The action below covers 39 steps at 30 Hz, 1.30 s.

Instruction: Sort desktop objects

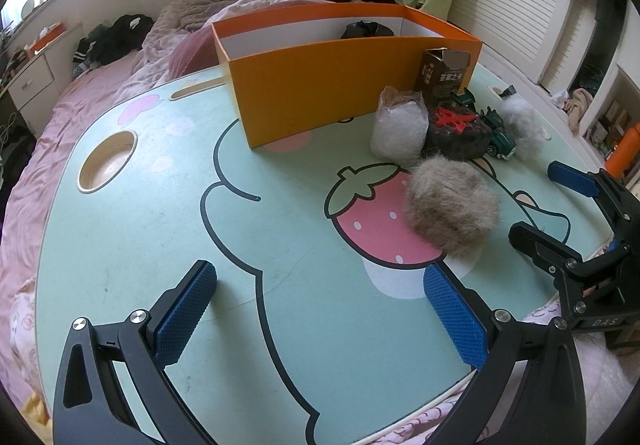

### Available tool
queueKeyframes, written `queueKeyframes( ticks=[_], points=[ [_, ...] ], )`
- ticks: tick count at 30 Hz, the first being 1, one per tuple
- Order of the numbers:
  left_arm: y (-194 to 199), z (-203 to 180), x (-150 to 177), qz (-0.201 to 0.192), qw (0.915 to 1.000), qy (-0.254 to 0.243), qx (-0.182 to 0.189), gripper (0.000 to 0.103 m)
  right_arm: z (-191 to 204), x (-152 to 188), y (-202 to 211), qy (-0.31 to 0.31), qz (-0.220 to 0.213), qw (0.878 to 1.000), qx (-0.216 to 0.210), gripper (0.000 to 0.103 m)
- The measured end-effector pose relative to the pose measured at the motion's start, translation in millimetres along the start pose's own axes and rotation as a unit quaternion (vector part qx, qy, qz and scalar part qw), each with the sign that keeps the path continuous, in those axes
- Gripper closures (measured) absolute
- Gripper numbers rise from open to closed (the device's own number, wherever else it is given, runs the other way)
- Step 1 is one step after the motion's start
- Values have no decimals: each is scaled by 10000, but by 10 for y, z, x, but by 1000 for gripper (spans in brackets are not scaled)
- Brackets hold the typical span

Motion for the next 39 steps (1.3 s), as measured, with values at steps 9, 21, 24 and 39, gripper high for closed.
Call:
queueKeyframes(
  ticks=[9, 21, 24, 39],
  points=[
    [108, -14, 12, -230, 9997, -1, 26, 0, -6, -26, 30, -2, -40, 10000, -9, 0],
    [243, -523, -124, -308, 9911, -775, 1041, 33, -57, -7, 65, -207, -220, 9995, -14, 0],
    [115, -529, -102, -74, 9921, -729, 1018, 45, -260, 17, 248, -697, -767, 9946, -73, 7],
    [78, -537, -86, -22, 9917, -710, 1075, 63, -603, -441, -84, -662, 160, 9976, 131, 47]
  ],
)
Point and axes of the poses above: each gripper's, at about its wrist camera, not at the fingertips, and y roughly against the way its jaws point, z to its left, x to its underside, the point moved 2 cm from there along -y, roughly the way its jaws point, and after that the axes turned 15 degrees about y, right-handed, at the moved point
